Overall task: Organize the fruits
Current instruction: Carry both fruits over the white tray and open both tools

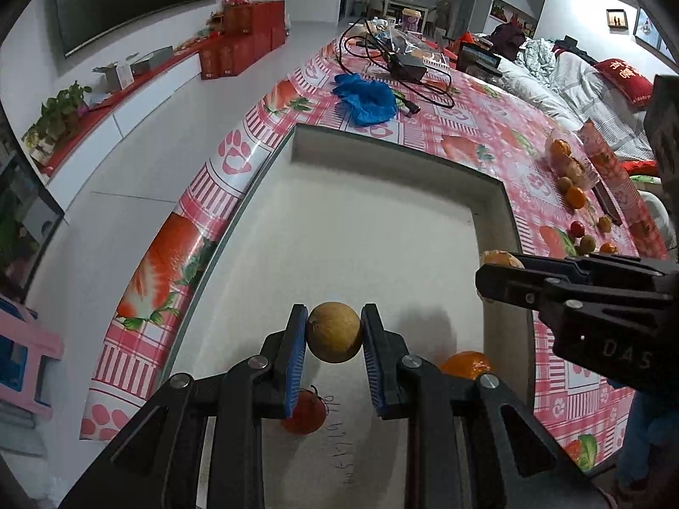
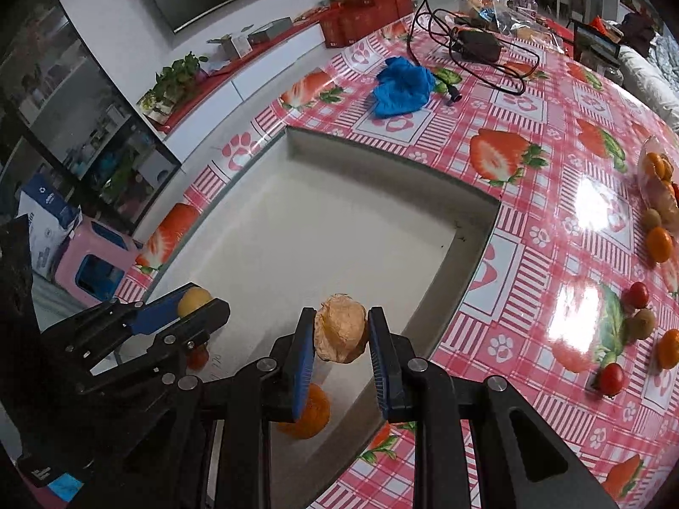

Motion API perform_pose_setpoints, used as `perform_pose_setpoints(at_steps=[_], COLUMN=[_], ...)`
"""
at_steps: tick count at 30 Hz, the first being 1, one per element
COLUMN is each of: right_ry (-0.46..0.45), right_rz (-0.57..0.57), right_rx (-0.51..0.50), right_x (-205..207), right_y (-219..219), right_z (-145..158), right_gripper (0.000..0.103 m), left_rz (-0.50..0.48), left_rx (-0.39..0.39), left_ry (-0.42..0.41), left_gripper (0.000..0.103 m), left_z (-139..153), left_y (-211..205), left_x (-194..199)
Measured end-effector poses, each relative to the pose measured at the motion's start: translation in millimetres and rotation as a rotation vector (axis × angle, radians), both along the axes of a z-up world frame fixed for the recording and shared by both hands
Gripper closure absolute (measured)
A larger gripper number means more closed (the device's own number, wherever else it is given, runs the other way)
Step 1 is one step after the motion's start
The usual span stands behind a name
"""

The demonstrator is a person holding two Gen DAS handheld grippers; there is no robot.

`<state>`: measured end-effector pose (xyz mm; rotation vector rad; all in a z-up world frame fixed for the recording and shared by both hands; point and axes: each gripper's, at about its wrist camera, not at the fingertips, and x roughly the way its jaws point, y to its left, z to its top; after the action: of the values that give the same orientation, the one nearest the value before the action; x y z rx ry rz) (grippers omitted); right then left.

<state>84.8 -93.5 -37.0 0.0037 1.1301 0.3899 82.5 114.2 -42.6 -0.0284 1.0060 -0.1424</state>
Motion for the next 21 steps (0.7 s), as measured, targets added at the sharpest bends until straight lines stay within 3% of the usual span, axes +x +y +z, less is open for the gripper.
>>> perform_pose_setpoints(at_steps=[2,4,6,8,10,11,12,13,21], right_ry=[0.006,0.011,0.019,0.022,0.02,0.019,0.015,-0.002,-0.057], right_rz=[0.004,0.004,0.003,0.0,-0.001,-0.003,-0.007,-0.014,-0.049], right_rx=[-0.002,-0.005,-0.004,0.0,0.003,0.004,0.006,0.007,0.022], right_x=[1,1,0,0,-1,-2,-2,-4,-12], right_y=[2,2,1,0,-2,-2,-4,-6,-26], right_z=[-1,-1,-1,-1,1,2,4,7,28], right_gripper=[0.077,0.077,0.076,0.076,0.075,0.069,0.042,0.023,0.023], left_rz=[-0.003,-0.001,0.01,0.015,0.015,0.016,0.015,0.013,-0.016], left_rx=[0.005,0.01,0.019,0.022,0.023,0.025,0.028,0.031,0.051], left_ry=[0.0,-0.008,-0.027,-0.041,-0.043,-0.044,-0.046,-0.048,-0.062], left_gripper=[0.069,0.055,0.033,0.027,0.025,0.024,0.024,0.024,0.023], left_z=[0,2,5,8,11,12,13,14,31], left_y=[0,-1,-1,-1,-2,-2,-3,-4,-24], left_x=[-1,-1,-4,-5,-6,-6,-7,-8,-13])
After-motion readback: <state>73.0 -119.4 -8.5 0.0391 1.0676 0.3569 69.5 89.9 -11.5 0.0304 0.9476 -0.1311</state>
